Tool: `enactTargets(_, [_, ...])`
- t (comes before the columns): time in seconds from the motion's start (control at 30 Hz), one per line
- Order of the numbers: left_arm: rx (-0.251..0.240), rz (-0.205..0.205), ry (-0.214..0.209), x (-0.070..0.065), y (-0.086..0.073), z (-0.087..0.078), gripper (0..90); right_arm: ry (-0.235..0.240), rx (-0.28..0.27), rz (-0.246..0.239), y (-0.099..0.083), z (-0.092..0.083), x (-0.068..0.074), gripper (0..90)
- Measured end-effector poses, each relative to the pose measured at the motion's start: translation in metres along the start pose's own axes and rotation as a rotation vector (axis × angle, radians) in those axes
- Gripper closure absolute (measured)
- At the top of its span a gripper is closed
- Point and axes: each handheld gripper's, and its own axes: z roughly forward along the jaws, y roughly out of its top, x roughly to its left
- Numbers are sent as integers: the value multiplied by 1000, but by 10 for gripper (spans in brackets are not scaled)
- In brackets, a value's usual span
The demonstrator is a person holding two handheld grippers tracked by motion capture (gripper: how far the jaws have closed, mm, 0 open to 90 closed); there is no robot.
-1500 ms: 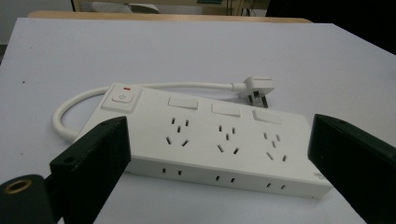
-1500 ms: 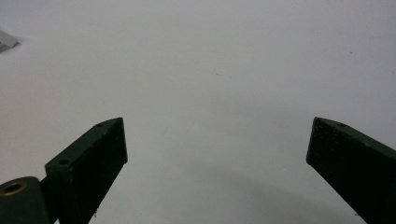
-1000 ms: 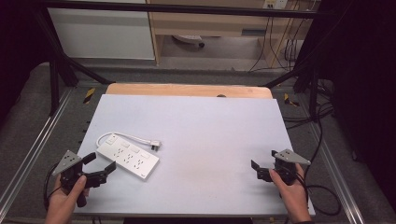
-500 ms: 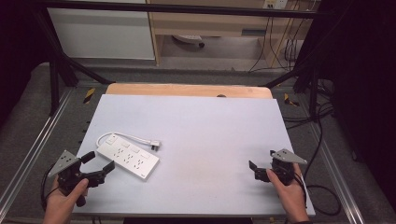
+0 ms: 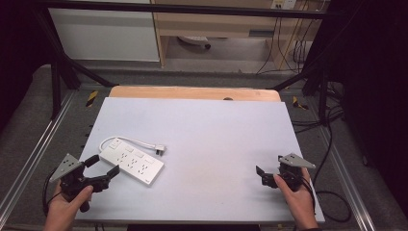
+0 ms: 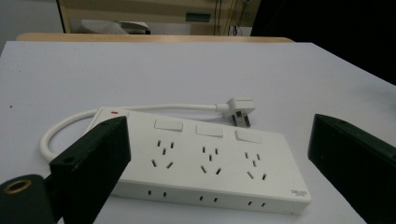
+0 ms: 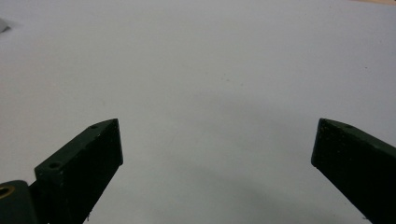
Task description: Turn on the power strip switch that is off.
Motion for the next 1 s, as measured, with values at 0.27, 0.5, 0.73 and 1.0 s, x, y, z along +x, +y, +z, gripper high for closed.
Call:
enactTargets(0.27, [-4, -5, -15, -2, 9, 3, 58, 14, -2, -5, 1, 2, 1, 23])
enactTargets(0.5, [-5, -12, -16, -2, 19, 2, 60, 23, -5, -17, 1, 2, 3, 23])
enactTargets(0.73, [-10, -3, -17, -3, 26, 2, 57, 26, -3, -20, 2, 3, 4, 22])
enactTargets(1.0, [-12, 8, -24, -4, 32, 3, 56, 26, -4, -21, 2, 2, 4, 22])
